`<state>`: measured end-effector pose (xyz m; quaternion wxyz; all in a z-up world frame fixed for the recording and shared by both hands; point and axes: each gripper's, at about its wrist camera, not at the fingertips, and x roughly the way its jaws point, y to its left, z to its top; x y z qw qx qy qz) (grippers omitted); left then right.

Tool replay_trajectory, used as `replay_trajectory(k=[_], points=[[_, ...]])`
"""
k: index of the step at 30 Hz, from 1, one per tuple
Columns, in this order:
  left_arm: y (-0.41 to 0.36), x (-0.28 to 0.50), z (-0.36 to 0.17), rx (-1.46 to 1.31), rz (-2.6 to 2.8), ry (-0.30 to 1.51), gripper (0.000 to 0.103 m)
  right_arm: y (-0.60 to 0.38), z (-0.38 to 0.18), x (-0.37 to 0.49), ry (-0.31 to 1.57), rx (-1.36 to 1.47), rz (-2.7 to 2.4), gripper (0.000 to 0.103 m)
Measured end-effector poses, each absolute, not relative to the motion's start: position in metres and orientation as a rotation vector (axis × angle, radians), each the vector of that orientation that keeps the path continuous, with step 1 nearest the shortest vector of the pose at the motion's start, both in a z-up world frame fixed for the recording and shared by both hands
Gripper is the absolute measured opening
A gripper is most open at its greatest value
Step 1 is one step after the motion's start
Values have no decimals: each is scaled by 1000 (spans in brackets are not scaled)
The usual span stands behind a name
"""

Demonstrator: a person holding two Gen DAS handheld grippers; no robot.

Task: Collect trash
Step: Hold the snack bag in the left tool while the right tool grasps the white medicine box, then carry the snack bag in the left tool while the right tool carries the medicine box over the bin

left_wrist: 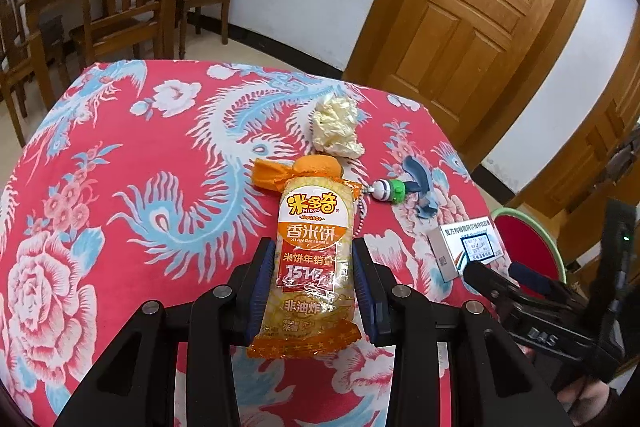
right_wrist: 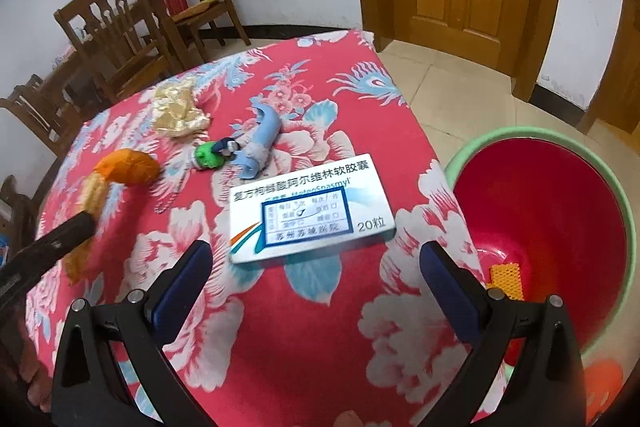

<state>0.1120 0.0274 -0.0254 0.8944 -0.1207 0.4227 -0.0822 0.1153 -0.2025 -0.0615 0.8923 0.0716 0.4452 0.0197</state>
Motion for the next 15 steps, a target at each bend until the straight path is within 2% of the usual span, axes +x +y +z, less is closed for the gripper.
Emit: replay_trajectory(k=[13,15], points=[[31,113,-28,-258,-176,878,39,-185,-76,132,967,14,3,102],[32,113,-28,-259,-176,875,39,-185,-75,130,967,13,-9,97]])
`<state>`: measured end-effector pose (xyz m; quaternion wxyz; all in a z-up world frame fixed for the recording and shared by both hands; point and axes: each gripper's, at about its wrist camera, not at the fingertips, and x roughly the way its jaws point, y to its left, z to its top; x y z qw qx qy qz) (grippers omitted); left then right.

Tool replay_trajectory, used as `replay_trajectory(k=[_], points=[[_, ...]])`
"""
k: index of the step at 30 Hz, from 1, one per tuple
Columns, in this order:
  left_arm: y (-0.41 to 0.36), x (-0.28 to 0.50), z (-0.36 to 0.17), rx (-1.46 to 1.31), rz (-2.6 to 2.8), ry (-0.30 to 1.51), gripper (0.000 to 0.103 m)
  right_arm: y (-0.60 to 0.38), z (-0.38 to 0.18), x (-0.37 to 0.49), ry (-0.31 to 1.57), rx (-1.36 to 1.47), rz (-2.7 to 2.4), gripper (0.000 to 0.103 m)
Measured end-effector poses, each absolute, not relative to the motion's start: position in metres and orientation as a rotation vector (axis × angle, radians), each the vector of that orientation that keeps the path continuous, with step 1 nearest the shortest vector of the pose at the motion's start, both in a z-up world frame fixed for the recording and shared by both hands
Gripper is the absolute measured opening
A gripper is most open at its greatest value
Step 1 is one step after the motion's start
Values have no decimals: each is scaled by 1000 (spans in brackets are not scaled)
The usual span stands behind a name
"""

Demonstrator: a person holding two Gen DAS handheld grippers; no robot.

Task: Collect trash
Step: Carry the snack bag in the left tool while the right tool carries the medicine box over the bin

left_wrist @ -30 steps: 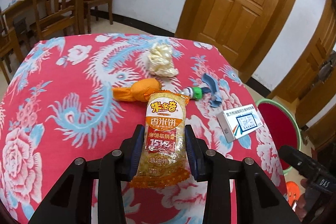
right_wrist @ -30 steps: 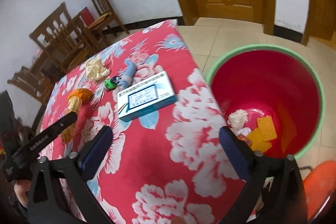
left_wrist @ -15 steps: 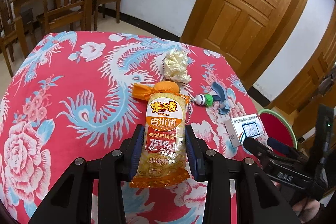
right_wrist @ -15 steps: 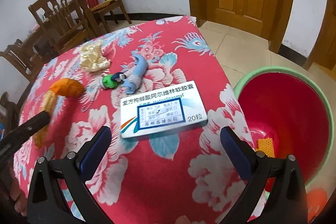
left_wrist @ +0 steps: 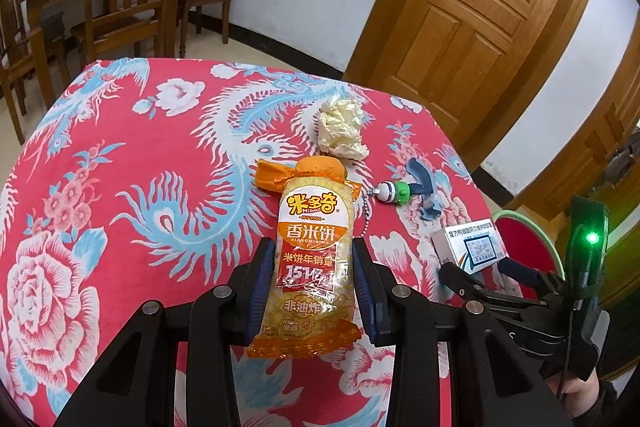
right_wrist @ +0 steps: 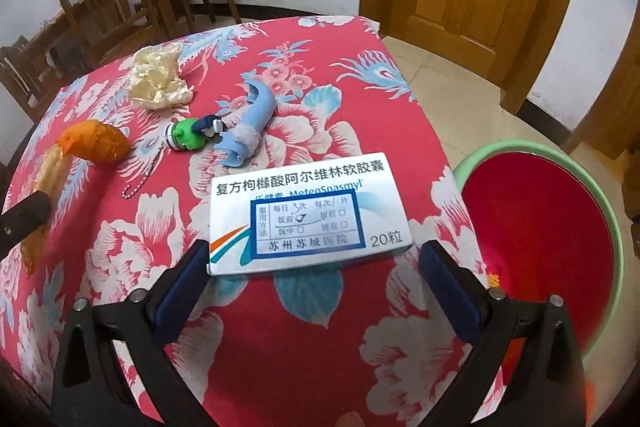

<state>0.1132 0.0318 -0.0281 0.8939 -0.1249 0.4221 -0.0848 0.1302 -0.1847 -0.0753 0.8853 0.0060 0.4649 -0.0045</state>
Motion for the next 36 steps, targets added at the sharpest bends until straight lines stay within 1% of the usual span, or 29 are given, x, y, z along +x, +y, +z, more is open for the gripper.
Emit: replay_trajectory(k=[1,4,9,20,36], points=[[32,113,-28,-260,-175,874,39,-185,-74,129,963,10,-20,92],[33,113,-28,-264,-175,874,39,-189,-72,127,957,39,-16,90],[31,108,-23,-261,-183,866,39,-198,-68,117,949,122,5,90],[19,94,-8,-246,-213,842,39,-219,-39,76,861,253,6,90],[-11,81,7,-218,-278,824,39,-253,-17,35,774,351,-24,90]])
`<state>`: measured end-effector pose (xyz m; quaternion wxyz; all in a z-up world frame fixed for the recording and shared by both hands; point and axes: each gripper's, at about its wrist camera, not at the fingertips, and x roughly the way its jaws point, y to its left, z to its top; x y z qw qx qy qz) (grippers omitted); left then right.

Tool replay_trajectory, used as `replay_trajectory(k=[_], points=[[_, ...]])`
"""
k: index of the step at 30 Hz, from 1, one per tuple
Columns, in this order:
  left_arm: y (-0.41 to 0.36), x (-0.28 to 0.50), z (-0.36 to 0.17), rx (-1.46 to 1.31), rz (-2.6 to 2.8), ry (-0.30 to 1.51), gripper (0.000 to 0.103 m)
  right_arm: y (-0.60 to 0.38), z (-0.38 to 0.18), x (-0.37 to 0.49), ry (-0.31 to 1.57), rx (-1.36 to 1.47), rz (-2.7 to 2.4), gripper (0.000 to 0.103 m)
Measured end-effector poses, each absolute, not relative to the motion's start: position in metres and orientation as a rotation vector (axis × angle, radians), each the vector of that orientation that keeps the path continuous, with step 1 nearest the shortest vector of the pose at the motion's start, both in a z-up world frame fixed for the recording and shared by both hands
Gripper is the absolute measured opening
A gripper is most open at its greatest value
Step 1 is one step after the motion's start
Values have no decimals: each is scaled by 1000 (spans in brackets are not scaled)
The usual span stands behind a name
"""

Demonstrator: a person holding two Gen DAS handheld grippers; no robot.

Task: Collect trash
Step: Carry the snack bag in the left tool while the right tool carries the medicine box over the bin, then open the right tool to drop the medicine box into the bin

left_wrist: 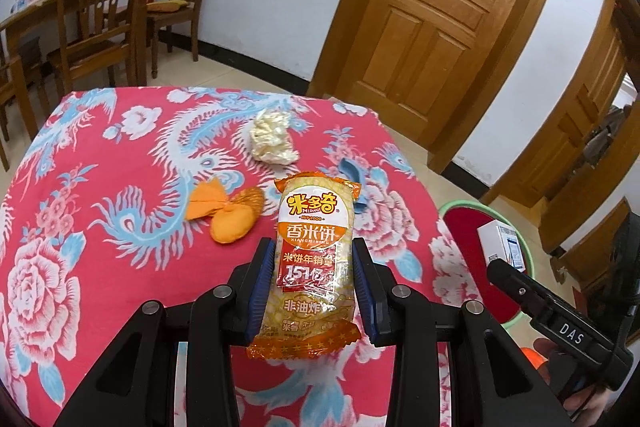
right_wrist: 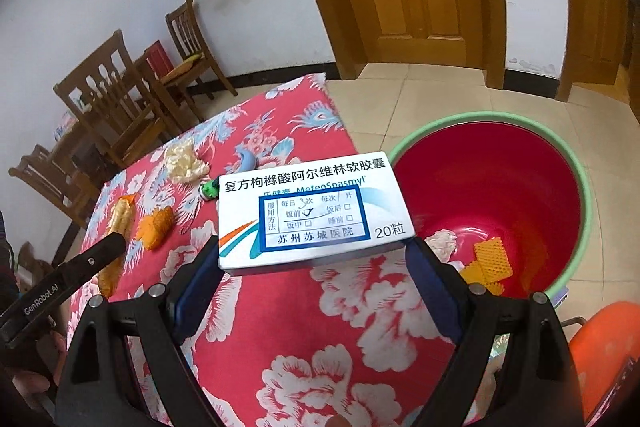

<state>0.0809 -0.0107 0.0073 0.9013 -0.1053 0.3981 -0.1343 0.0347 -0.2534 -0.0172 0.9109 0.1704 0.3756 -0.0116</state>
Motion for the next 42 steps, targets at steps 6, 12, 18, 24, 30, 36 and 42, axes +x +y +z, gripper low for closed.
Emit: replay_trajectory(k=[6,12,18,24,30,36,42], points=[[-24,80,11,-208,-305,823,39,-271,-16,24,758,381,-55,90],[-39,81,11,-198,-330,829,39,-288,-18,17,752,410,-89,90],[-51,82,11,-189,-351,836,39,-302,-22,11,749,434,-118,90],[-65,84,8,-180,-372,849,39,-315,-28,7,751,459,-141,90],[-79,87,7,-170,-396,858,39,-329,-35,4,758,483,-174,90],[-97,90,7,-150,-424,862,39,-348,-45,0,769,512,-217,90],[-115,92,4,-126,-448,875,39,-362,-55,0,789,533,-239,90]])
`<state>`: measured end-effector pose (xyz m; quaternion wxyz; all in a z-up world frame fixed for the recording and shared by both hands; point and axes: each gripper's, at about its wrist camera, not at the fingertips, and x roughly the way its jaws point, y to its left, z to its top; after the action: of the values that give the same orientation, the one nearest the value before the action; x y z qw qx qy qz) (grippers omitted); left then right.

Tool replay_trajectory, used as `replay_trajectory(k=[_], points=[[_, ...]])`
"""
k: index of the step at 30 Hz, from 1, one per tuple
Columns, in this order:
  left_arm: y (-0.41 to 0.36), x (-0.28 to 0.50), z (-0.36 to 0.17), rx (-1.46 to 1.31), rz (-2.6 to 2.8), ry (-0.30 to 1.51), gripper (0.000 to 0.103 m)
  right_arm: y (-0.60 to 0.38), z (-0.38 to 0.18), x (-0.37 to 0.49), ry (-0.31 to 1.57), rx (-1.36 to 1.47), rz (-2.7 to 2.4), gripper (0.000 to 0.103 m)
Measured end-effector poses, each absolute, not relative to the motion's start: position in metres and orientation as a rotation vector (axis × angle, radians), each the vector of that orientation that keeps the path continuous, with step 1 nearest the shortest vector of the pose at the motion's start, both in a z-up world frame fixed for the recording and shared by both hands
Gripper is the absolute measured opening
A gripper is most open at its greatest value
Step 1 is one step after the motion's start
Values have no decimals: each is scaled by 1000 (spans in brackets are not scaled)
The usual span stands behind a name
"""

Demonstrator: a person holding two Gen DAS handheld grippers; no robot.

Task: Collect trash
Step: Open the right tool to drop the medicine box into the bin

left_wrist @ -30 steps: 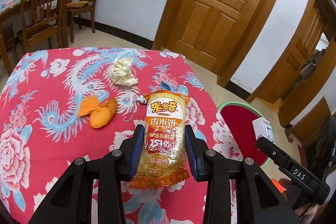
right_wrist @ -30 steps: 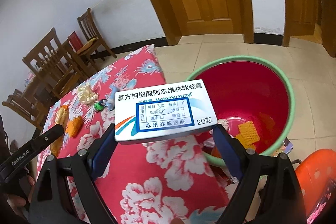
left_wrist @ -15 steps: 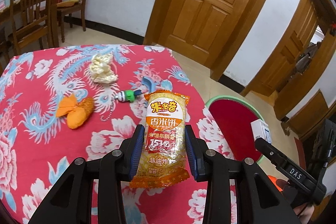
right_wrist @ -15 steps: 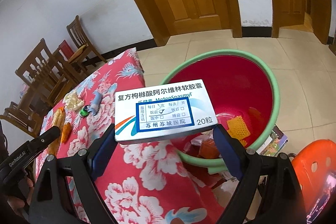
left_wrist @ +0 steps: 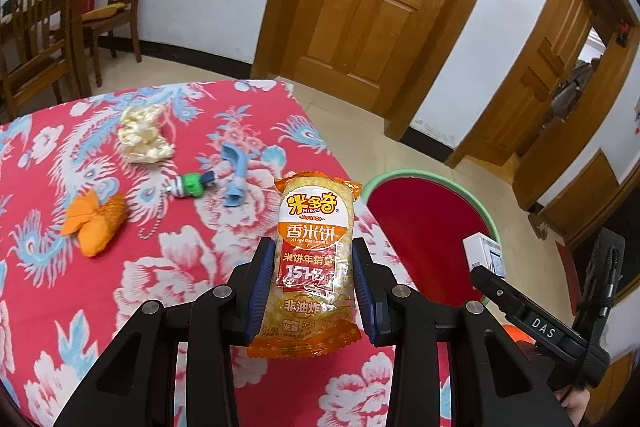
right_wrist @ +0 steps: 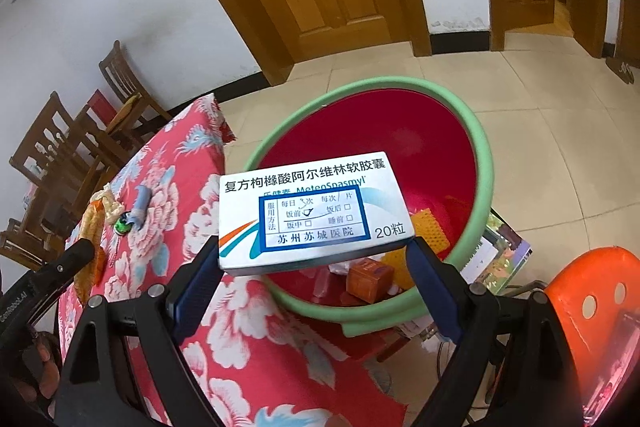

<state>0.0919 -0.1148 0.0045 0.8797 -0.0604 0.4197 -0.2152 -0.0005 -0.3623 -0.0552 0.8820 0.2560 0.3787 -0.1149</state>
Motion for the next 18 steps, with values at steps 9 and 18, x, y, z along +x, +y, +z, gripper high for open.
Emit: replay_trajectory(k=[9,18], points=[[-137,94,1,-97,-475,887,39,-376,-67,0,815,563,-262,93],[-157,97,-2,-68,-497,899,39,-387,-65,-7,791,589,-267,93]])
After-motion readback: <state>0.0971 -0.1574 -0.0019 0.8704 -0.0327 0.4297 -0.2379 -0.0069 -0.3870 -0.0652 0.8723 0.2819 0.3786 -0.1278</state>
